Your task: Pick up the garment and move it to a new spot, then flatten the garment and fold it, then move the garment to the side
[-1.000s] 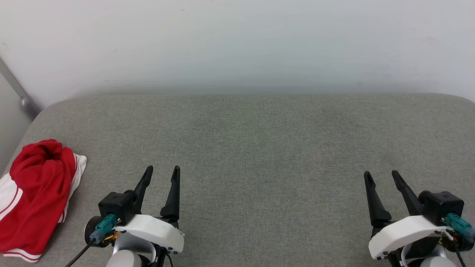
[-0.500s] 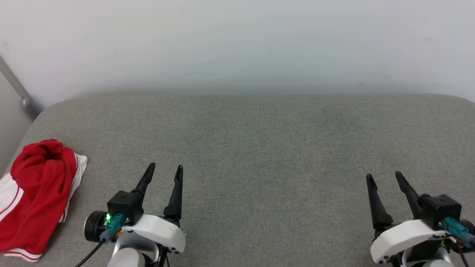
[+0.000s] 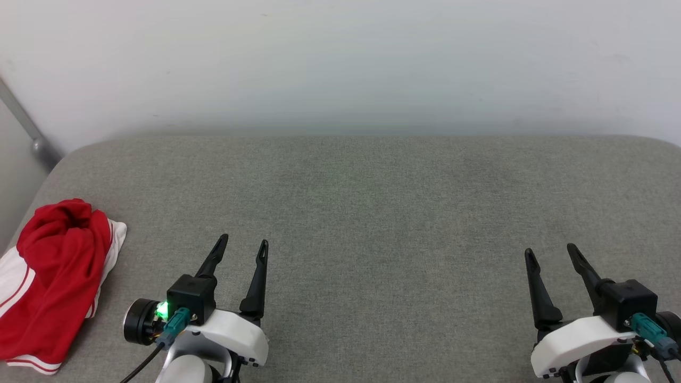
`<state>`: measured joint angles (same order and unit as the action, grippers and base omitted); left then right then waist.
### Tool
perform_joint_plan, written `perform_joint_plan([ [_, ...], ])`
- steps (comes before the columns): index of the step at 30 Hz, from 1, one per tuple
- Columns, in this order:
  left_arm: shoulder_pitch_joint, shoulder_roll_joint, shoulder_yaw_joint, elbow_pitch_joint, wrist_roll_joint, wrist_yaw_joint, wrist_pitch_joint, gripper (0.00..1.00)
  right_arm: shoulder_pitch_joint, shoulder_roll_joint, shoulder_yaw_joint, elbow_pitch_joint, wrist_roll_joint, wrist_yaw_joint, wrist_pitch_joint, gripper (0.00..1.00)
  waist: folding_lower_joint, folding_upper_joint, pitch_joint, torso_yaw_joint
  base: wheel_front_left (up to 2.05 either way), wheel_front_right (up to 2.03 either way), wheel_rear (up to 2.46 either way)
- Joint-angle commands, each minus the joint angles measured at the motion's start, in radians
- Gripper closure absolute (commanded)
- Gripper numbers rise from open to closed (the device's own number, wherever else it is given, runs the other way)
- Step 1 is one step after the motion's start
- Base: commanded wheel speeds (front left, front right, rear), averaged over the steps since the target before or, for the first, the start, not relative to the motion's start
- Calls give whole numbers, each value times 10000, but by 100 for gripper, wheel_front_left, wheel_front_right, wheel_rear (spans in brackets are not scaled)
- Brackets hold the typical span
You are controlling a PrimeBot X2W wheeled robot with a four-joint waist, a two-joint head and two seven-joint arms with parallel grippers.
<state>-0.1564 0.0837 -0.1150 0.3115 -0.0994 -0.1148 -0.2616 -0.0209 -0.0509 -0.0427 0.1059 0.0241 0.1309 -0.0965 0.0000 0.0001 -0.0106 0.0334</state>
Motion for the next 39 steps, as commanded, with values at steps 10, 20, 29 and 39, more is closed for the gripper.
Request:
perform_joint_plan([
  [10, -145, -25, 51, 162, -79, -1, -40, 0, 50, 10, -58, 6, 104, -3, -44, 0, 0, -1, -18, 91, 0, 0, 0],
  [20, -284, -64, 374, 389, -366, 234, -39, 0, 64, 10, 369, -318, 40, -3, 140, 0, 0, -1, 34, 1286, 0, 0, 0],
  [29, -382, 10, 760, 543, -580, 284, -39, 0, -156, 10, 737, -294, 155, -3, 136, 0, 0, -1, 60, 2929, 0, 0, 0],
  [39, -322, 54, 1088, 520, -633, 340, -39, 0, -332, 7, 1084, -442, 122, -5, 210, 0, 0, -1, 54, 4292, 0, 0, 0],
])
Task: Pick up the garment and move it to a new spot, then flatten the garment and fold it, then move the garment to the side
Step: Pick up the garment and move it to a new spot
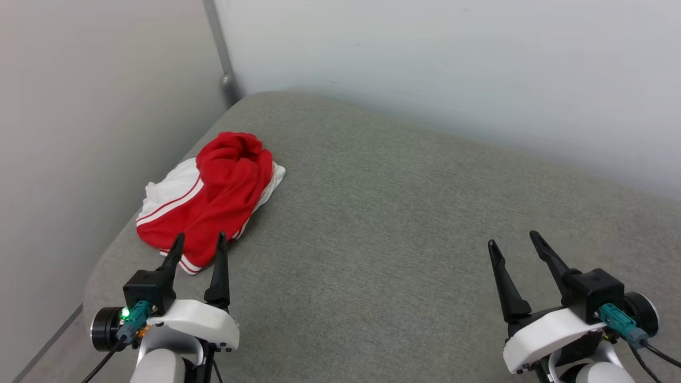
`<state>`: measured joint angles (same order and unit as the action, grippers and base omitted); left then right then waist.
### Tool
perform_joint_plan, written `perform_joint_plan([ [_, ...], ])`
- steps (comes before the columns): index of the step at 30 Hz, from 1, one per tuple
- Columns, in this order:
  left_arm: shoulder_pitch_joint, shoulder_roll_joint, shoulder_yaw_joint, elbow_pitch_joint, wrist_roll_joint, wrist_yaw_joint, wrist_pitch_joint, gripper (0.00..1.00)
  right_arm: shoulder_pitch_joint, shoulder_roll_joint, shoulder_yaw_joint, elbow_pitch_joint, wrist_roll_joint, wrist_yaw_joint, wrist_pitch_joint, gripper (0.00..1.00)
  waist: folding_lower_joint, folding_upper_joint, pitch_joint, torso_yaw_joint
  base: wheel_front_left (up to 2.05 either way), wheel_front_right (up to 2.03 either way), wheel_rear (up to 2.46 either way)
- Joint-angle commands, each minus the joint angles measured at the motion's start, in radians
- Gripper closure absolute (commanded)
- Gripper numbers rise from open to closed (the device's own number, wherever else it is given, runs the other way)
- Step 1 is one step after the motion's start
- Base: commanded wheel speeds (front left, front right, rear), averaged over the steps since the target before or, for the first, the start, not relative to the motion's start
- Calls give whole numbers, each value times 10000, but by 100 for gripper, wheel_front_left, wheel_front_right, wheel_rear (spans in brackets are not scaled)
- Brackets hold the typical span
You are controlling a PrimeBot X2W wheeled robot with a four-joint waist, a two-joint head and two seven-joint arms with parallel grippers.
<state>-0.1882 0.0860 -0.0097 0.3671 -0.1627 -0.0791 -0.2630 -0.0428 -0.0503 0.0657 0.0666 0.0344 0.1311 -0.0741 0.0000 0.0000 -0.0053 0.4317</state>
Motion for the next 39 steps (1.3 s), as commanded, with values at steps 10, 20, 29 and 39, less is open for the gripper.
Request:
perform_joint_plan([
  [10, 11, 53, 239, -126, 10, -2, -25, 0, -128, 1, 183, -209, 27, -5, 79, 0, 0, 0, 89, 652, 0, 0, 0],
  [20, -947, 236, 372, 30, 48, -8, -25, 0, -409, 1, 261, -402, -150, -7, 244, 0, 0, 0, 507, 366, 0, 0, 0],
  [29, -4163, 1013, 789, 825, -573, -177, 590, 0, -1757, -2, 358, -1105, -776, -5, 717, 0, 0, 0, 2674, -897, 0, 0, 0],
  [39, -6679, 3168, 812, 3169, -1721, -495, 3469, 0, -2573, -2, 168, -1132, -875, -5, 416, 0, 0, 0, 4424, -2184, 0, 0, 0],
])
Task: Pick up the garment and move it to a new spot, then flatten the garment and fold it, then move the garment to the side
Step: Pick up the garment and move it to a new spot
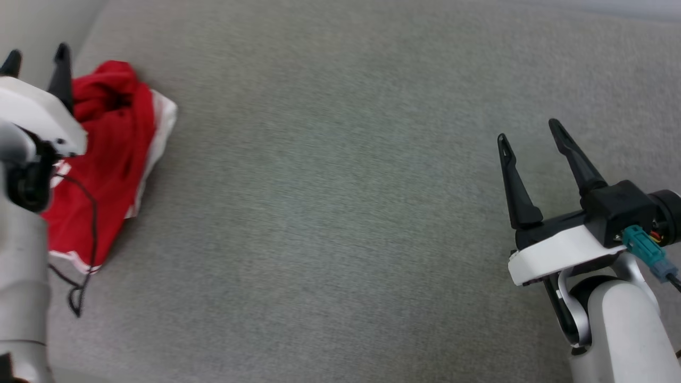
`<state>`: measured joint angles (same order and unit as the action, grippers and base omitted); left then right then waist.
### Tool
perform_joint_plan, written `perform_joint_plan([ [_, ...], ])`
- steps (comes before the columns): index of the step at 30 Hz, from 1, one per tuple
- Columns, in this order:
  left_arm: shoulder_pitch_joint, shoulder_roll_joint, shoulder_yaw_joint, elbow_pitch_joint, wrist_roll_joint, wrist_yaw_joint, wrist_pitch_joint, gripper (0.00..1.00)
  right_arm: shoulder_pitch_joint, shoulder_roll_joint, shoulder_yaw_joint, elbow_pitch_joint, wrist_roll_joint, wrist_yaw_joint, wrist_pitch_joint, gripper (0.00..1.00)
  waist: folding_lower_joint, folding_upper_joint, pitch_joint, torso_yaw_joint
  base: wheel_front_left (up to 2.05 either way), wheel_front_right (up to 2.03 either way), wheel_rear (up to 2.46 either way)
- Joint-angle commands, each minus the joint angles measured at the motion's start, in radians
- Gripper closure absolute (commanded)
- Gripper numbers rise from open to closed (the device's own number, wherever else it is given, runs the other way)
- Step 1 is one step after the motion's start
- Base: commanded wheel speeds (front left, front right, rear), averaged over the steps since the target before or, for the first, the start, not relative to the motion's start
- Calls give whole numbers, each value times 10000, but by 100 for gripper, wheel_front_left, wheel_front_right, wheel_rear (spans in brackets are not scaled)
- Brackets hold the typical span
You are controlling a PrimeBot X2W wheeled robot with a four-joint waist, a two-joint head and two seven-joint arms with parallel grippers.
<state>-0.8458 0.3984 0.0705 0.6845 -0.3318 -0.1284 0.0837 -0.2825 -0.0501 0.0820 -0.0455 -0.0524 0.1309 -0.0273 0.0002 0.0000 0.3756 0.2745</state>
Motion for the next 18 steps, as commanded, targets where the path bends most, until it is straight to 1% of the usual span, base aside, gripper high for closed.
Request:
perform_joint_plan([
  [1, -214, 228, -56, 245, -270, -11, 424, 0, -211, -5, -16, 2, 42, -3, -103, 0, -2, 0, 720, -692, 0, 0, 0],
  [3, -347, 580, -354, 613, -795, -22, 1326, 0, -338, -5, -49, 57, 83, -3, -201, 0, -2, 0, 908, -841, 0, 0, 0],
  [5, -396, 1060, -566, 918, -1296, -14, 2169, 0, -471, -4, -19, 126, 108, -3, -288, 0, -2, 0, 1089, -982, 0, 0, 0],
  [9, -224, 1582, -698, 1528, -2341, -18, 3691, 0, -682, -5, 55, 305, 184, -3, -477, 0, -2, 0, 1351, -1190, 0, 0, 0],
  [14, 130, 1643, -583, 2422, -3419, -19, 5350, 0, -791, -5, 100, 439, 267, -3, -603, 0, -2, 0, 1516, -1329, 0, 0, 0],
  [17, 340, 1505, -583, 2920, -3689, -12, 6009, 0, -868, -5, 78, 509, 254, -3, -617, 0, -2, 0, 1556, -1367, 0, 0, 0],
  [18, 365, 1460, -565, 3010, -3748, -8, 6091, 3, -884, -5, 67, 520, 237, -3, -620, 0, -2, 0, 1558, -1372, 0, 0, 0],
])
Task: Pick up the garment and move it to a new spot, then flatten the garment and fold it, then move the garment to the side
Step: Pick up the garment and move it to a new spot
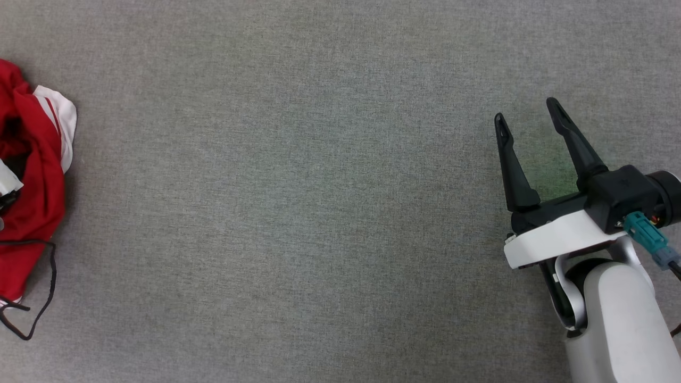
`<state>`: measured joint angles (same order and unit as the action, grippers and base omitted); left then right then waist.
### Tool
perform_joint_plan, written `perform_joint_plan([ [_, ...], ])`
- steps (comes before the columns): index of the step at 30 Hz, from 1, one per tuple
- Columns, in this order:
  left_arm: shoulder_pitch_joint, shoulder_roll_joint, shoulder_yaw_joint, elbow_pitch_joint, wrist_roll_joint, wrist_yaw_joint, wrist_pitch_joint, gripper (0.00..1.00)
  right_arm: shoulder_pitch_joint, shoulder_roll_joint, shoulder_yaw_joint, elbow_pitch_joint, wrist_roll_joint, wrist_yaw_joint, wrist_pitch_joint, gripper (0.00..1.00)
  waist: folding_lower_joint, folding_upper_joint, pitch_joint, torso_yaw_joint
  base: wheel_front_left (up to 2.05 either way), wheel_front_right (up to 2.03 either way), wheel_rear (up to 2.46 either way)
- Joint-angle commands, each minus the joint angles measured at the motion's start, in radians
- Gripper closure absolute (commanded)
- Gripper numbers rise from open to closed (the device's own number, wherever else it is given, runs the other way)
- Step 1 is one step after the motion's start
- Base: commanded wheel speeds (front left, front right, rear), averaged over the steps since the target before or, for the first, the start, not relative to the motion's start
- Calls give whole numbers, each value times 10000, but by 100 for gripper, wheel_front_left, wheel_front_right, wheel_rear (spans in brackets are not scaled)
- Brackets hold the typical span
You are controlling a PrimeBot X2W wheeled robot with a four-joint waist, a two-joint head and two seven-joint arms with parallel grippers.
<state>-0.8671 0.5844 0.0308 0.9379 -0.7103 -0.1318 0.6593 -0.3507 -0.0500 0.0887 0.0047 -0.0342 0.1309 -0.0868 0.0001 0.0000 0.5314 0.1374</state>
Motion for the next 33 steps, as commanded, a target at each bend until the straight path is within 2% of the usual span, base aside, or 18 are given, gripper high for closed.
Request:
perform_joint_plan([
  [1, 557, -437, -158, 512, 22, 52, 303, 50, -221, -7, -10, 16, 43, -3, -14, 0, -1, 0, -1, -1, 0, 0, 0],
  [2, 522, -463, -176, 513, 42, 57, 204, 71, -227, -7, -23, 20, 37, -3, 1, 0, -1, 0, -9, 4, 0, 0, 0],
  [3, 502, -485, -182, 493, 53, 53, 63, 100, -210, -7, -50, 35, 10, -3, 5, 0, -1, 0, -43, 17, 0, 0, 0],
  [10, 60, -87, -317, 248, 497, 95, -1341, 100, 74, -7, -91, 185, 74, -3, -28, 0, -1, 0, -639, 141, 0, 0, 0],
  [19, -605, 82, -875, -384, 1875, 504, -5175, 100, 756, -7, -323, 395, 329, -3, -98, 0, -1, 0, -2289, 412, 0, 0, 0],
  [22, -783, -13, -1075, -505, 2274, 657, -6443, 100, 1053, -7, -421, 388, 459, -5, -70, 0, -1, 0, -2825, 415, 0, 0, 0],
  [23, -783, -13, -1075, -505, 2274, 657, -6443, 100, 1053, -7, -421, 388, 459, -5, -70, 0, -1, 0, -2825, 415, 0, 0, 0],
  [26, -982, -178, -1227, -532, 2535, 773, -7412, 100, 1302, -6, -518, 431, 568, -3, -48, 0, -1, 0, -3336, 346, 0, 0, 0],
  [33, -1190, -896, -1686, -528, 2874, 866, -8586, 100, 1933, -4, -658, 308, 813, -3, 80, 0, -1, 0, -4255, -90, 0, 0, 0],
])
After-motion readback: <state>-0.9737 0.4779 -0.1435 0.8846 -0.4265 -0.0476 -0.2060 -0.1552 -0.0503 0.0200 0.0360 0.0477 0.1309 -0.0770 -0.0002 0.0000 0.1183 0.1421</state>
